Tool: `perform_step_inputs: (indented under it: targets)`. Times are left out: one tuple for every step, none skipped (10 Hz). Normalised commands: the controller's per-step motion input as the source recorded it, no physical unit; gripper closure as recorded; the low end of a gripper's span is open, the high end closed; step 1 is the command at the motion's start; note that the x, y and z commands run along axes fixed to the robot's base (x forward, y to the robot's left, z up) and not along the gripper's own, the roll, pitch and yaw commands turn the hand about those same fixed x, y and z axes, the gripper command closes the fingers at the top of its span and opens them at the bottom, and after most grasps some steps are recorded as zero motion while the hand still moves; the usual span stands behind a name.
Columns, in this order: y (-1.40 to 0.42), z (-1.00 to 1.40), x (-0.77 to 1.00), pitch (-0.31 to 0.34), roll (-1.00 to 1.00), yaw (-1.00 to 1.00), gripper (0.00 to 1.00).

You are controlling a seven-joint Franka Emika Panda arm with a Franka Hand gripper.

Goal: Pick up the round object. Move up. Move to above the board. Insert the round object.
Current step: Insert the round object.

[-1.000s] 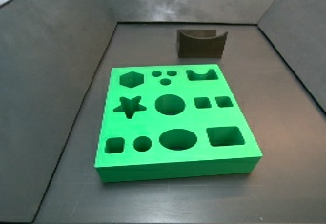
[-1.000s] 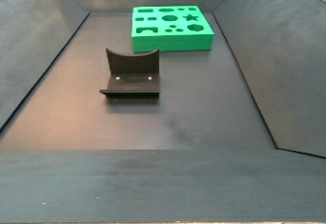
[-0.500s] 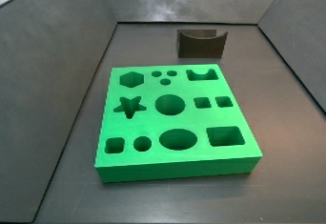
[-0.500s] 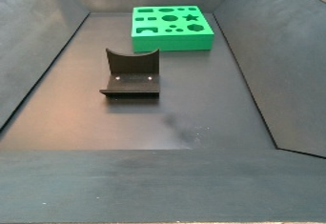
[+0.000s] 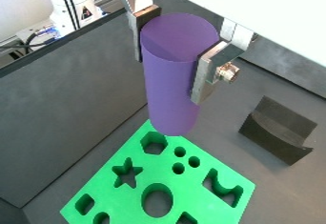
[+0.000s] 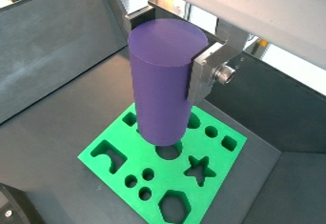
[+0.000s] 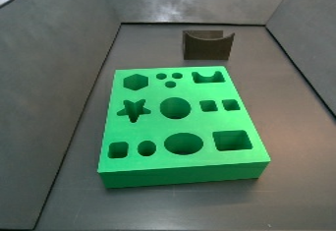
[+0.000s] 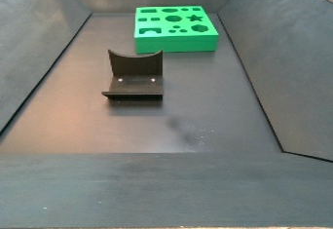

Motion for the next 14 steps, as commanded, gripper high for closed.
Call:
perform_step_inputs:
  targets:
    - [0.00, -0.03, 0.00, 0.000, 0.00, 0.00, 1.00]
    - [0.00, -0.05, 0.00, 0.000, 0.00, 0.00, 1.00]
    - [-0.04, -0.21, 0.00, -0.026, 0.00, 0.00, 1.00]
    - [-0.06, -0.35, 0.00, -0.096, -0.06, 0.02, 1.00]
    - [-0.12, -0.42, 0.00, -0.107, -0.05, 0.02, 1.00]
    - [-0.13, -0.45, 0.00, -0.136, -0.03, 0.01, 1.00]
    - [-0.13, -0.45, 0.00, -0.137, -0.01, 0.00, 1.00]
    - [-0.12, -0.44, 0.00, -0.136, 0.00, 0.00, 1.00]
    - [-0.11, -0.41, 0.00, -0.134, 0.00, 0.00, 1.00]
    - [-0.09, -0.39, 0.00, -0.117, 0.00, 0.00, 1.00]
    - [-0.09, -0.37, 0.00, -0.107, 0.00, 0.00, 1.00]
    - [-0.05, -0.32, 0.00, -0.093, 0.00, 0.00, 1.00]
    - [-0.06, -0.32, 0.00, -0.087, 0.00, 0.00, 1.00]
    - [-0.08, -0.35, 0.00, -0.093, 0.00, 0.00, 1.00]
